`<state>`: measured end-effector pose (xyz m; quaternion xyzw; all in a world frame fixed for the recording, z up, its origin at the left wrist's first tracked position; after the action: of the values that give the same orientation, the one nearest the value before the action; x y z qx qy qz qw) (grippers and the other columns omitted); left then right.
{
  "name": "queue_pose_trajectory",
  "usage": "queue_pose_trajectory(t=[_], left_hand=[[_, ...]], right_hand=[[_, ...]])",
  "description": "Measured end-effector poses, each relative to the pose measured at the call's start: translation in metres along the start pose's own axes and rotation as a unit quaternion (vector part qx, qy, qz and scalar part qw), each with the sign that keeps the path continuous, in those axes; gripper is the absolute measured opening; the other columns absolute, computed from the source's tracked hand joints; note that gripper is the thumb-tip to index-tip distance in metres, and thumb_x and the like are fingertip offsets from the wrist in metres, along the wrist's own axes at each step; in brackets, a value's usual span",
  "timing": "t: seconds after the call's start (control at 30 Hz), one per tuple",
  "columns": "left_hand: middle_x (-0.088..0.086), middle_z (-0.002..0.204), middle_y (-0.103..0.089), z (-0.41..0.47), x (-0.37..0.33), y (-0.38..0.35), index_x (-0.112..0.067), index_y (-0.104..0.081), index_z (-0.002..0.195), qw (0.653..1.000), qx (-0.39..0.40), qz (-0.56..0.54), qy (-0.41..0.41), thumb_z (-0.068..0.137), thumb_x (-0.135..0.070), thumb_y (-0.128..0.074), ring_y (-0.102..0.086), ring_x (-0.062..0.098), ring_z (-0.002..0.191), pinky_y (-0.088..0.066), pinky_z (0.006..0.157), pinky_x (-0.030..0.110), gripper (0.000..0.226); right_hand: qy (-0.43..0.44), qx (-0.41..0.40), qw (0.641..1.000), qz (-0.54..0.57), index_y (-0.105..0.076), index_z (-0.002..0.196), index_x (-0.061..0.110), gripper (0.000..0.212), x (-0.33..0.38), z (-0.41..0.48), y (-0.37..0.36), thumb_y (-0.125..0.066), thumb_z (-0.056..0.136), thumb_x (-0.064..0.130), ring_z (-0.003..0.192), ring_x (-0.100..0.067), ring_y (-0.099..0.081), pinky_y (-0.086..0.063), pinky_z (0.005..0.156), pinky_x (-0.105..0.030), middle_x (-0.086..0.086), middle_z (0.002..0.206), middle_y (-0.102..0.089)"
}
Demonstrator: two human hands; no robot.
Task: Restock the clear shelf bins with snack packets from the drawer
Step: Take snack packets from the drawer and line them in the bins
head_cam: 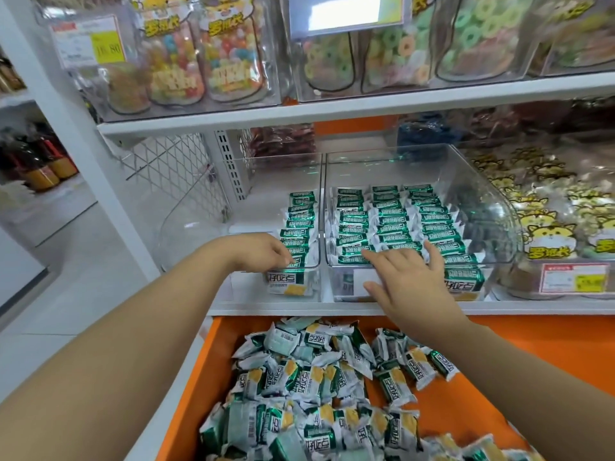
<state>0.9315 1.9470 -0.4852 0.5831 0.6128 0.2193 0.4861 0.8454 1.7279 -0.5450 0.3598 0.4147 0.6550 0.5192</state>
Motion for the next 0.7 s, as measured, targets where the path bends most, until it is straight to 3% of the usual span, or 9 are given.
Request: queue_pose_trajectory(t=[0.1, 0.23, 0.3, 0.4, 0.5, 0.57, 0.63, 0.7], left_hand=[[0.001, 0.096, -0.055, 0.003, 0.009, 0.000, -0.020, -0.054, 0.099, 0.997, 0.014, -0.034, 0.064, 0.096, -0.032, -0.053, -0.053, 0.015, 0.086, -0.037, 0.069, 0.026, 0.012], [0.004, 0.097, -0.059, 0.008, 0.016, 0.000, -0.020, -0.053, 0.088, 0.987, 0.064, -0.111, 0.098, 0.094, -0.027, -0.059, -0.064, 0.012, 0.074, -0.031, 0.049, 0.019, 0.010], [0.000, 0.094, -0.060, 0.008, 0.012, 0.000, -0.017, -0.055, 0.095, 0.986, 0.061, -0.123, 0.097, 0.091, -0.025, -0.064, -0.066, 0.008, 0.063, -0.038, 0.049, 0.019, 0.012], [-0.004, 0.085, -0.056, 0.014, 0.008, -0.004, -0.015, -0.053, 0.109, 0.990, 0.029, -0.094, 0.097, 0.086, -0.028, -0.070, -0.064, 0.004, 0.056, -0.053, 0.069, 0.024, 0.031], [-0.001, 0.081, -0.060, 0.024, 0.007, -0.008, -0.017, -0.053, 0.085, 0.994, 0.003, -0.058, 0.088, 0.084, -0.030, -0.071, -0.060, 0.000, 0.043, -0.053, 0.062, 0.019, 0.022], [0.004, 0.082, -0.065, 0.030, 0.009, -0.010, -0.014, -0.055, 0.079, 0.993, -0.006, -0.076, 0.085, 0.084, -0.028, -0.072, -0.064, 0.007, 0.051, -0.058, 0.073, 0.026, 0.022], [0.010, 0.088, -0.068, 0.030, 0.009, -0.011, -0.008, -0.060, 0.088, 0.993, -0.006, -0.090, 0.078, 0.082, -0.031, -0.073, -0.066, 0.016, 0.062, -0.057, 0.083, 0.032, 0.027], [0.007, 0.083, -0.065, 0.026, 0.008, -0.010, -0.010, -0.058, 0.090, 0.995, -0.007, -0.077, 0.065, 0.082, -0.038, -0.072, -0.064, 0.013, 0.062, -0.054, 0.074, 0.028, 0.031]], right_hand=[[0.003, -0.032, 0.999, -0.012, -0.057, 0.129, 0.021, 0.042, -0.001, 0.000, 0.000, -0.054, 0.091, 0.039, 0.103, -0.025, -0.063, -0.009, 0.105, -0.048, 0.002, 0.106, -0.068], [0.007, -0.068, 0.997, -0.028, -0.063, 0.121, 0.022, 0.049, 0.001, 0.000, -0.001, -0.035, 0.088, 0.045, 0.090, -0.022, -0.066, -0.018, 0.102, -0.050, 0.005, 0.094, -0.068], [0.007, -0.068, 0.997, -0.030, -0.062, 0.121, 0.023, 0.050, 0.000, 0.000, -0.002, -0.032, 0.088, 0.045, 0.089, -0.021, -0.066, -0.018, 0.102, -0.051, 0.006, 0.094, -0.068], [0.007, -0.067, 0.997, -0.033, -0.062, 0.122, 0.023, 0.050, -0.002, 0.000, -0.004, -0.032, 0.088, 0.045, 0.089, -0.021, -0.066, -0.018, 0.103, -0.050, 0.006, 0.094, -0.067], [0.009, -0.071, 0.997, -0.034, -0.062, 0.122, 0.023, 0.050, -0.002, -0.001, -0.005, -0.031, 0.089, 0.045, 0.088, -0.020, -0.065, -0.018, 0.103, -0.050, 0.006, 0.094, -0.067], [0.011, -0.071, 0.997, -0.033, -0.061, 0.122, 0.023, 0.050, -0.002, -0.001, -0.005, -0.031, 0.089, 0.045, 0.088, -0.021, -0.065, -0.018, 0.103, -0.050, 0.006, 0.094, -0.067], [0.008, -0.063, 0.997, -0.032, -0.062, 0.122, 0.023, 0.050, -0.002, -0.001, -0.005, -0.031, 0.089, 0.045, 0.088, -0.021, -0.065, -0.018, 0.103, -0.050, 0.006, 0.094, -0.067], [0.004, -0.053, 0.998, -0.040, -0.062, 0.121, 0.023, 0.047, -0.002, 0.000, -0.003, -0.034, 0.089, 0.045, 0.088, -0.021, -0.065, -0.017, 0.103, -0.050, 0.005, 0.094, -0.067]])
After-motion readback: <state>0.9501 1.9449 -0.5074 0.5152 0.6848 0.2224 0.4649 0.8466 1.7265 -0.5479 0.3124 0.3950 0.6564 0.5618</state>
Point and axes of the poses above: each hand's wrist, its own z-axis towards the middle knuckle, its own y-axis out of the back of the hand, x = y × z, the point moved 3 cm from there along z, towards the middle knuckle
